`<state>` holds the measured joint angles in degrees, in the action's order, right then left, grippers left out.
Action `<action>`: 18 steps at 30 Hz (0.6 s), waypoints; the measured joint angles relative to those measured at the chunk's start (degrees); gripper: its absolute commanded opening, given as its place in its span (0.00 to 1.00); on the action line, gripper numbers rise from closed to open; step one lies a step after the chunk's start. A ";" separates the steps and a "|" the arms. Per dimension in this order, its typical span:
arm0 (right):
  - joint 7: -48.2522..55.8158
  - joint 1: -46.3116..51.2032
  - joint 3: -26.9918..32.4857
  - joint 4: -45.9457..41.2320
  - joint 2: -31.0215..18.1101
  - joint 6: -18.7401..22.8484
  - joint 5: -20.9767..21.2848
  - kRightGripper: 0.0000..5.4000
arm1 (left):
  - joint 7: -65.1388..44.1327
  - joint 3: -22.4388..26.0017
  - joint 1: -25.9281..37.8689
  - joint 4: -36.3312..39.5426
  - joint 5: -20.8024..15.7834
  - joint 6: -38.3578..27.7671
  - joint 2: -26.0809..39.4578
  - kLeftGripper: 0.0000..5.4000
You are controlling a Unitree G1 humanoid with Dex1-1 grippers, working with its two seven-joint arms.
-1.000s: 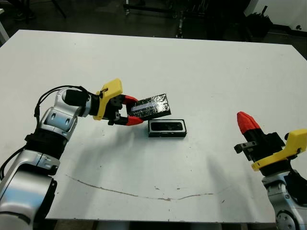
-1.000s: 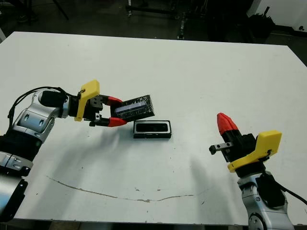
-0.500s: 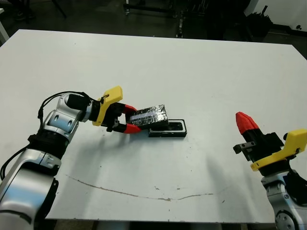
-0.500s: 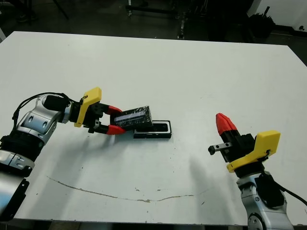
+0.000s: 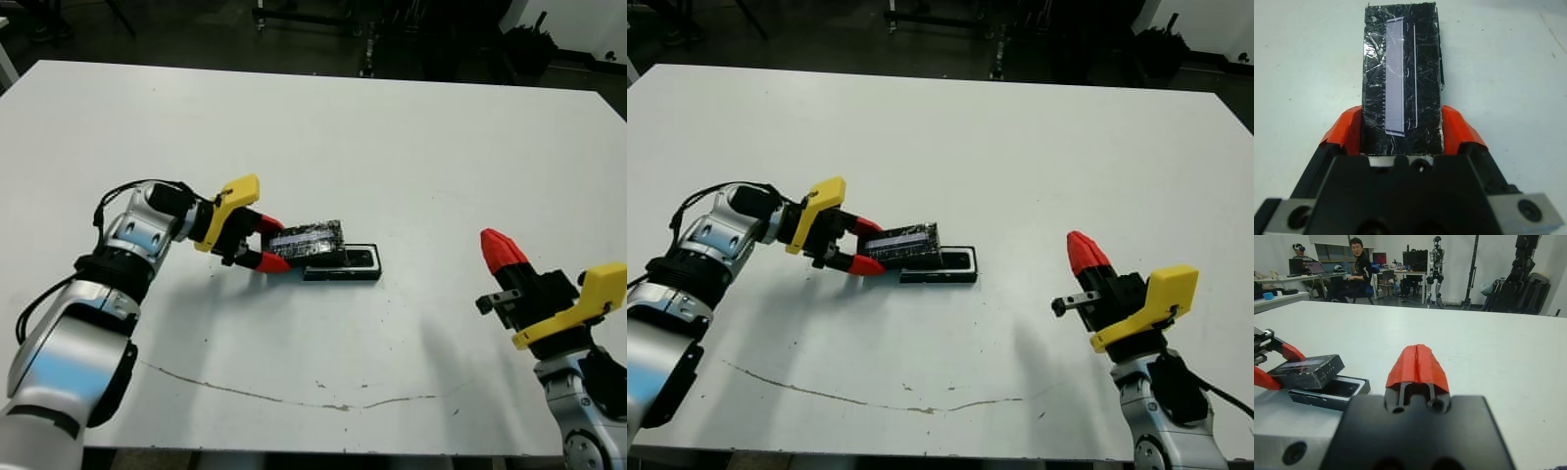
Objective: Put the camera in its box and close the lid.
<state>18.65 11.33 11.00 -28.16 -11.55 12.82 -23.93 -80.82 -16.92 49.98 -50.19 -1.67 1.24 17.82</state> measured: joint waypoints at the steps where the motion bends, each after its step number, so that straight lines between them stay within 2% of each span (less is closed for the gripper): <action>1: 0.16 0.00 0.00 0.10 0.00 -0.05 -0.04 0.00 | -0.09 0.00 0.09 -0.22 0.01 -0.01 -0.15 0.59; 18: 0.63 0.09 0.01 0.89 0.01 -0.25 -0.26 0.00 | -1.34 -0.27 -0.13 0.14 0.33 -0.48 -0.75 0.59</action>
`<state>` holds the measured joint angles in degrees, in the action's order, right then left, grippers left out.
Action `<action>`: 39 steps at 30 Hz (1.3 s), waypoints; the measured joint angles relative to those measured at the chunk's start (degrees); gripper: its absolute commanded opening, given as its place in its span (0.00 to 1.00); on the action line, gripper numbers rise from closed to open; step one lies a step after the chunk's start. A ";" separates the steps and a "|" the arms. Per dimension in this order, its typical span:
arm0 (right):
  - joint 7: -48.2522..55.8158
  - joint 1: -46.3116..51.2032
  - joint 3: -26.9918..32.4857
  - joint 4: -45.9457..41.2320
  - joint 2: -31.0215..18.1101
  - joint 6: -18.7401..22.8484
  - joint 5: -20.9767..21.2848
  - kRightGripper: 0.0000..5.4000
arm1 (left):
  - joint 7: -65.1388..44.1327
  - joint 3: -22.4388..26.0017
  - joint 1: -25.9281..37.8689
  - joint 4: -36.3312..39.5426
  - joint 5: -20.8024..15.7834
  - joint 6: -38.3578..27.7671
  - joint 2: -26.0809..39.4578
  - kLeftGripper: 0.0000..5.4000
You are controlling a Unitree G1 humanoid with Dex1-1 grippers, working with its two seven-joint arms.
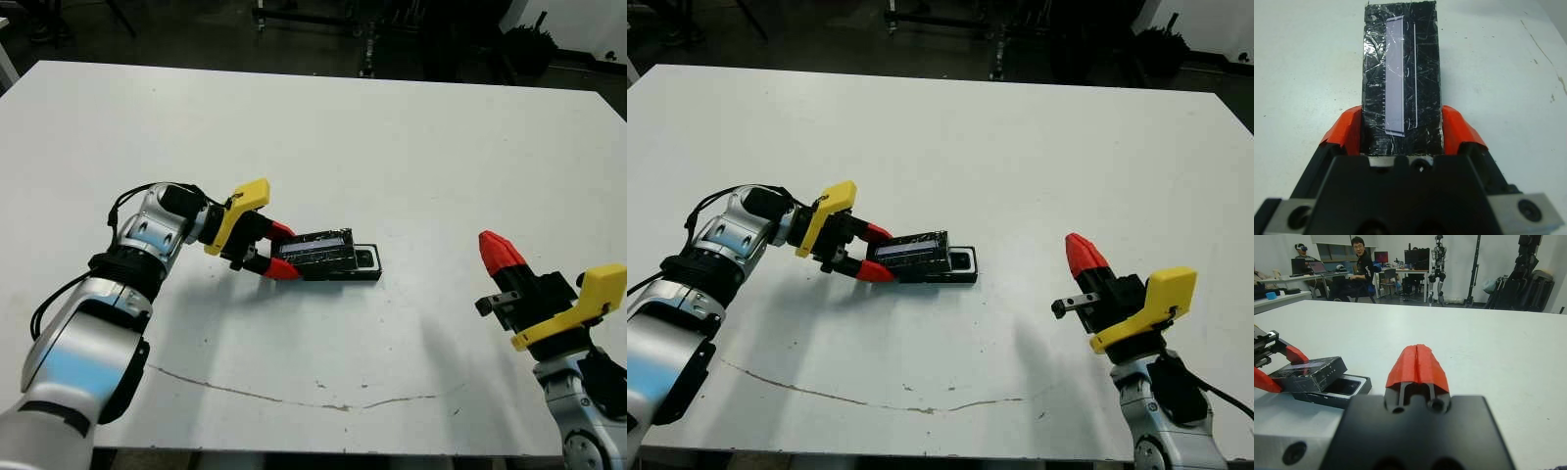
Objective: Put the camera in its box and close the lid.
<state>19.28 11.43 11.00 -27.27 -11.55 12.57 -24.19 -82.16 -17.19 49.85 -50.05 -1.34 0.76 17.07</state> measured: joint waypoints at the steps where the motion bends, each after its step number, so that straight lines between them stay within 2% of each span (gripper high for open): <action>1: 0.00 0.01 0.00 0.03 0.00 0.00 -0.01 0.00 | 0.06 -0.06 -0.12 0.32 0.20 -0.15 0.04 0.59; 12: 0.26 0.19 0.01 0.14 0.00 -0.25 -0.05 0.00 | 5.63 -2.18 -2.45 5.11 2.98 -0.77 -0.05 0.59; 23: 0.23 0.64 0.01 -0.11 0.00 -0.24 0.07 0.00 | 7.96 -3.35 -2.56 6.59 3.47 2.33 -1.91 0.59; 39: 0.30 0.70 0.00 0.04 0.00 -0.24 -0.41 0.00 | 9.06 -3.59 -1.93 5.73 3.37 2.71 -4.82 0.59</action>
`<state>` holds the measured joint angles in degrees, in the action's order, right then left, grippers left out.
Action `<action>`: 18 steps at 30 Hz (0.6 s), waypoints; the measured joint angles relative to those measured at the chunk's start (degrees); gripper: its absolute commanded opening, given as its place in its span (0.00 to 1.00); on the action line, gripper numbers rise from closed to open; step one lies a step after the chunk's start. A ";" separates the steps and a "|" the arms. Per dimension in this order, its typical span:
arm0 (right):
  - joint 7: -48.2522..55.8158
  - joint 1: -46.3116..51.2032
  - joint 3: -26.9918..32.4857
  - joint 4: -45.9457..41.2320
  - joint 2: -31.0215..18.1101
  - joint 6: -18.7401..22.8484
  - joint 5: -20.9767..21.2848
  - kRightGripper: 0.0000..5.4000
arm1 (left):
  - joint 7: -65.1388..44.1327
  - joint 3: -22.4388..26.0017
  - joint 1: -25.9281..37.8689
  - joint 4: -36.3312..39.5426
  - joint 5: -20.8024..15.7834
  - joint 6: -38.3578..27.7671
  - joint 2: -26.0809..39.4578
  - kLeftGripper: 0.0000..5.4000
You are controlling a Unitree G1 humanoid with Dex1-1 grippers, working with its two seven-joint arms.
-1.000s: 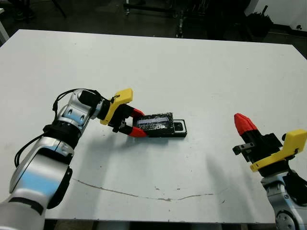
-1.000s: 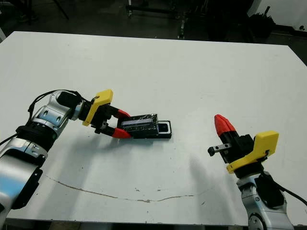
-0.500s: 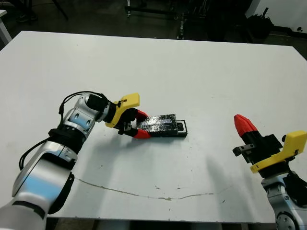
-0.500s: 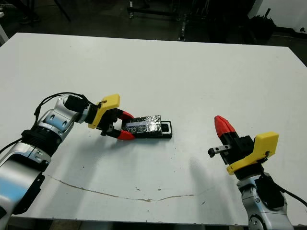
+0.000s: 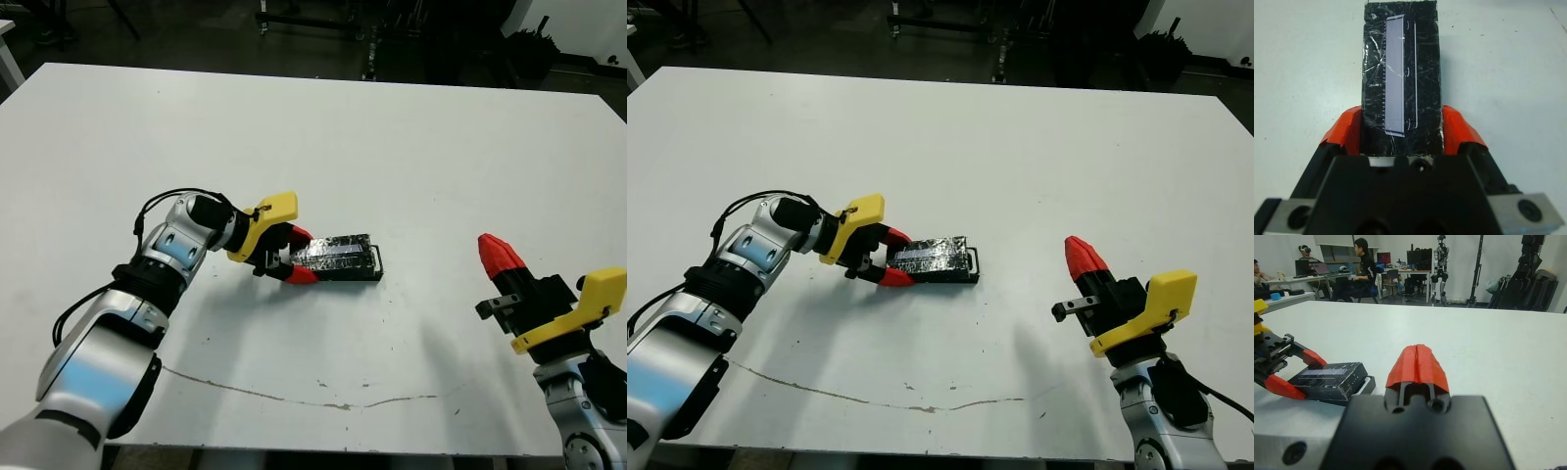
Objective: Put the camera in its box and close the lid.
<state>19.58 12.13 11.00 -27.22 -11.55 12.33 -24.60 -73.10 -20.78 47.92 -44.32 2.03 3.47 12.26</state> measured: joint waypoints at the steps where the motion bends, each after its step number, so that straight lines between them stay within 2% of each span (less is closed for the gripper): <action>1: 0.00 0.00 0.00 0.04 0.00 0.00 0.00 0.00 | -0.01 0.11 0.24 -0.34 -0.01 0.47 -0.43 0.59; 18: 0.00 0.05 -0.02 0.31 0.06 0.00 -0.13 0.00 | -0.07 0.31 4.22 -6.51 0.84 4.51 -4.71 0.59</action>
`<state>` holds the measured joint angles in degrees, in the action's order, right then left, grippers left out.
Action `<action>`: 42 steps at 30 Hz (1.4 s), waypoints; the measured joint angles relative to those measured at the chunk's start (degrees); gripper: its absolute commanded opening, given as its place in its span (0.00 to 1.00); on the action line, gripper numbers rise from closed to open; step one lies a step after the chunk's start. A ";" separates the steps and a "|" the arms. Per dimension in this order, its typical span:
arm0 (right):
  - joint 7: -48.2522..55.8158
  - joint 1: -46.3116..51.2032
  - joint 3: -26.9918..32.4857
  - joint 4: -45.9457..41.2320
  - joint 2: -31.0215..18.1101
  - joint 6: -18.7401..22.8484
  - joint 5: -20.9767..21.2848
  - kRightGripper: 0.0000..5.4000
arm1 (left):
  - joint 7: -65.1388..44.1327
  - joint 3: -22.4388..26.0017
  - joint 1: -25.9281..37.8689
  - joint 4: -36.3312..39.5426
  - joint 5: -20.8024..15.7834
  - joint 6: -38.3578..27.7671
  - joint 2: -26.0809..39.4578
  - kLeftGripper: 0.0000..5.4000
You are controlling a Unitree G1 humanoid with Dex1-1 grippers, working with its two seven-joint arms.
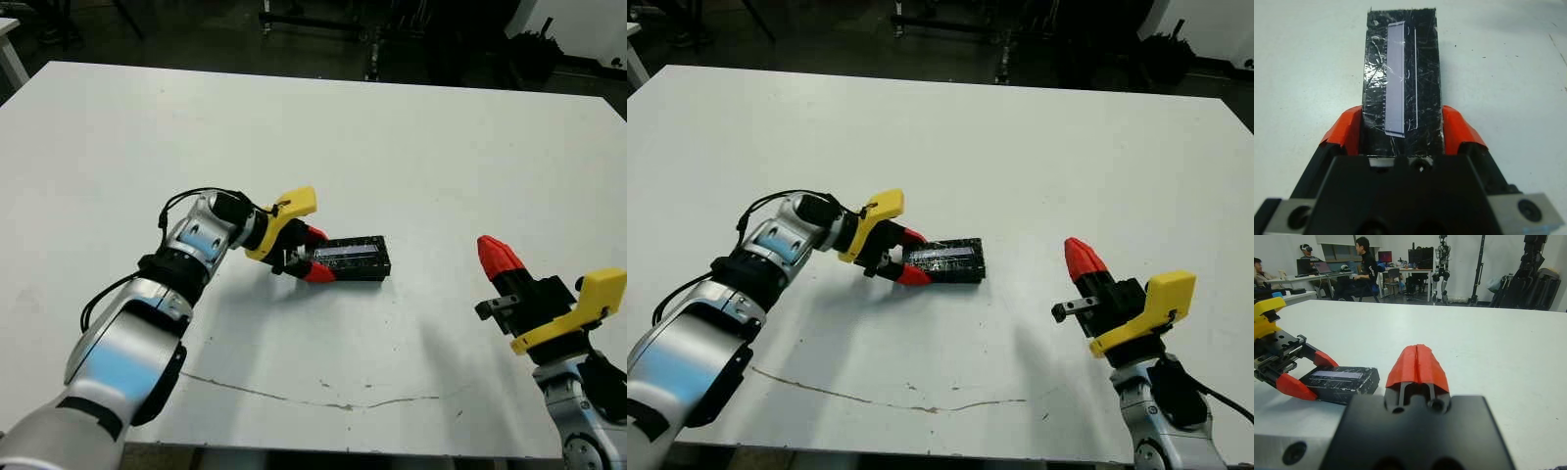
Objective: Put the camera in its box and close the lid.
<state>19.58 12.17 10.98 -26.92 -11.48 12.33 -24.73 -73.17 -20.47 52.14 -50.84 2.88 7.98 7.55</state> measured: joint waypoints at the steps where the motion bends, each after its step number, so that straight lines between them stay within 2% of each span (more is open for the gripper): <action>1: 0.00 0.00 0.00 0.00 0.00 0.00 -0.10 0.00 | -0.01 0.00 0.10 -0.21 0.05 0.17 -0.13 0.59; 12: 0.03 0.15 0.00 0.00 0.00 0.00 -0.59 0.00 | 1.07 -2.44 0.50 1.34 3.19 0.05 -0.51 0.59; 17: 0.02 0.25 -0.03 -0.01 0.00 0.00 -1.05 0.00 | 1.99 -3.01 0.17 3.67 4.21 2.54 -0.46 0.59; 20: 0.04 0.25 -0.10 -0.01 0.00 -0.01 -1.11 0.00 | 3.61 -3.22 -1.20 6.51 4.60 3.32 -0.28 0.67; 23: 0.04 0.28 -0.19 -0.02 0.01 -0.01 -1.24 0.00 | 6.36 -4.50 -2.99 9.32 4.91 -1.62 -0.62 0.75; 26: 0.03 0.40 -0.23 -0.03 0.01 -0.01 -1.16 0.00 | 6.84 -4.70 -3.76 10.75 4.88 -2.45 -0.53 0.83; 33: 0.02 0.44 -0.58 -0.06 0.00 -0.01 -1.15 0.00 | 6.56 -3.01 -7.44 16.20 1.72 1.22 1.48 1.00; 38: -0.01 0.37 -0.66 -0.15 -0.06 0.02 -1.16 0.00 | 6.60 -0.52 -10.65 22.14 -1.13 2.52 3.57 1.00; 42: -0.02 0.29 -0.66 -0.37 -0.13 0.04 -1.19 0.00 | 7.96 3.08 -11.93 26.27 -5.01 4.36 4.37 1.00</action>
<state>19.56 12.47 10.32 -27.29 -11.62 12.37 -25.92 -65.22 -17.39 40.21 -24.56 -2.14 12.34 11.92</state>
